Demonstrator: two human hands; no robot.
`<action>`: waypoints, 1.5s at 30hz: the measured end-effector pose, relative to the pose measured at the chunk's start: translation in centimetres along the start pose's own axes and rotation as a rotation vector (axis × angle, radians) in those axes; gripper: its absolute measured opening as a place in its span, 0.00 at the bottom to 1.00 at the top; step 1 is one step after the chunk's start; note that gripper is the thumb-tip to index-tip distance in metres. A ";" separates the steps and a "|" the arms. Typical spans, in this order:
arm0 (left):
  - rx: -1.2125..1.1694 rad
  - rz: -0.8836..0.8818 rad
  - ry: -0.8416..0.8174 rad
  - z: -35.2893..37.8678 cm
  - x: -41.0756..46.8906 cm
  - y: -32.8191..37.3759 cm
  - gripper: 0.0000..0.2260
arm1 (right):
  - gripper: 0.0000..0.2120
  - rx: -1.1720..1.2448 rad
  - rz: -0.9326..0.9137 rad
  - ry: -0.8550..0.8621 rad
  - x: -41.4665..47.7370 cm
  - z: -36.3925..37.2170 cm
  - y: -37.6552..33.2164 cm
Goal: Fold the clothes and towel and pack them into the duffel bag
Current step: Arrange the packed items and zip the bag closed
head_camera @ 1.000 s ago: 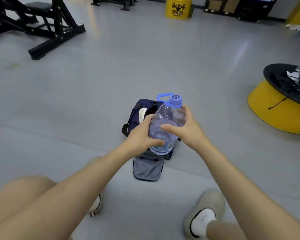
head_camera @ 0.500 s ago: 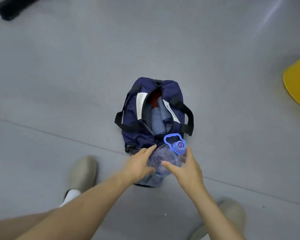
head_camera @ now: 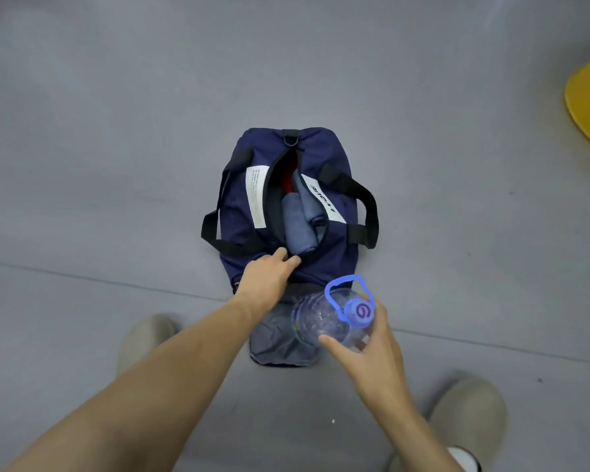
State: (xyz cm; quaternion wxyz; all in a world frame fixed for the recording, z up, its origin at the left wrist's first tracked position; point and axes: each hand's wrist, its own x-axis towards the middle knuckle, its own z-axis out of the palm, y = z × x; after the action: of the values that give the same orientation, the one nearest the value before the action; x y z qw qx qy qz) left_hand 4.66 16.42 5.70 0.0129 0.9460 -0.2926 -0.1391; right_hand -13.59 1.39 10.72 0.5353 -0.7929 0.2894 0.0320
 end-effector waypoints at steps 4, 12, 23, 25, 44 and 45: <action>-0.118 0.032 0.097 -2.4 0.7 -0.9 0.11 | 0.41 0.040 -0.035 -0.026 0.1 0.1 -0.2; -0.340 0.082 0.107 -8.9 0.6 -2.9 0.13 | 0.40 0.087 -0.165 0.012 0.4 3.2 -3.0; -0.945 -0.110 -0.008 -10.5 -0.9 -4.4 0.03 | 0.40 -0.054 -0.225 -0.082 4.6 7.8 -2.7; -0.975 -0.073 -0.024 -11.5 -0.9 -3.8 0.05 | 0.40 -0.124 -0.237 -0.087 5.1 8.6 -2.6; 0.064 0.380 0.390 -10.1 -3.4 -4.1 0.38 | 0.42 -0.157 -0.068 0.062 7.5 11.7 -4.0; 0.083 0.413 0.407 -10.1 -3.1 -4.4 0.37 | 0.45 -0.134 -0.031 0.072 6.9 12.1 -3.7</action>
State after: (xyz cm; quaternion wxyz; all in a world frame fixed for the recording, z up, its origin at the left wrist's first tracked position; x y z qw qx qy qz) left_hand 7.35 21.28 15.72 0.0605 0.8745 -0.4759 0.0712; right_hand -2.85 9.93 6.17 0.4709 -0.8319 0.2933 0.0144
